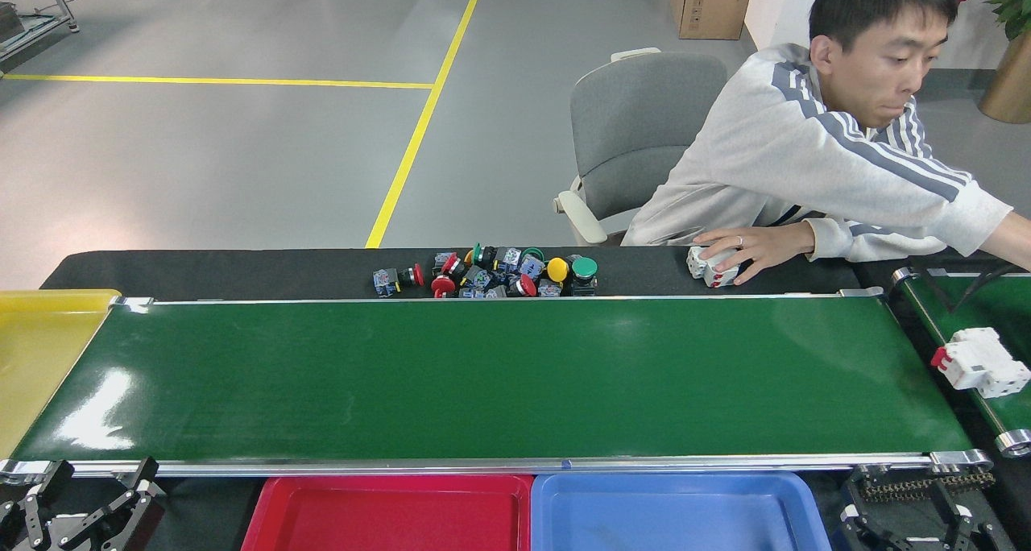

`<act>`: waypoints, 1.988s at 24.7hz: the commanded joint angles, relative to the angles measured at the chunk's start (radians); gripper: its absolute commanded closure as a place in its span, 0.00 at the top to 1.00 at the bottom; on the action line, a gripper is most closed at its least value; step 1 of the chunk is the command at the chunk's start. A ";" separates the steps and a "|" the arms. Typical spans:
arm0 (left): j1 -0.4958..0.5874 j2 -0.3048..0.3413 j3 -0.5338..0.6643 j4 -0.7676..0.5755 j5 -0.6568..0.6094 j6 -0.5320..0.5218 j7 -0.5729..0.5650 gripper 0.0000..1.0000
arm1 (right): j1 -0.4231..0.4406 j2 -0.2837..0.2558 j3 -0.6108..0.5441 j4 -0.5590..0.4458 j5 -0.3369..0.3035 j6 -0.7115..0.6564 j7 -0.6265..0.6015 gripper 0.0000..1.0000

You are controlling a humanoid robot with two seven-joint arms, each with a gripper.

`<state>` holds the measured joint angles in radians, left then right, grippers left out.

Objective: Pick switch part from conveyor to tray

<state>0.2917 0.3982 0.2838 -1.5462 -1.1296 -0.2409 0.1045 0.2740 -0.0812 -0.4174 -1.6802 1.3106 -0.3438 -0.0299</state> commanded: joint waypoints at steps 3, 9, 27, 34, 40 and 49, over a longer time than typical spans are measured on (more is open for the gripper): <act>-0.008 0.014 0.005 -0.006 0.004 0.006 0.008 1.00 | -0.042 -0.046 -0.021 0.045 -0.010 0.000 0.012 0.99; -0.008 0.016 0.005 -0.005 0.004 0.008 0.006 1.00 | -0.154 -0.124 -0.024 0.158 -0.054 0.002 0.085 0.99; -0.020 0.021 -0.015 -0.002 0.007 0.005 0.006 1.00 | -0.309 -0.169 0.121 0.324 -0.047 0.068 0.165 0.99; -0.022 0.018 -0.015 0.000 0.007 0.006 0.006 1.00 | -0.371 -0.173 0.163 0.390 -0.044 0.069 0.165 0.99; -0.031 0.018 -0.025 0.001 0.005 0.008 0.004 1.00 | -0.463 -0.163 0.259 0.482 -0.044 0.140 0.162 0.98; -0.034 0.019 -0.031 0.005 0.005 0.011 0.004 1.00 | -0.461 -0.201 0.387 0.468 -0.050 0.058 0.035 0.17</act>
<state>0.2657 0.4049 0.2483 -1.5323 -1.1263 -0.2322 0.1049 -0.1769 -0.2730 -0.0281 -1.1929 1.2641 -0.2321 0.0485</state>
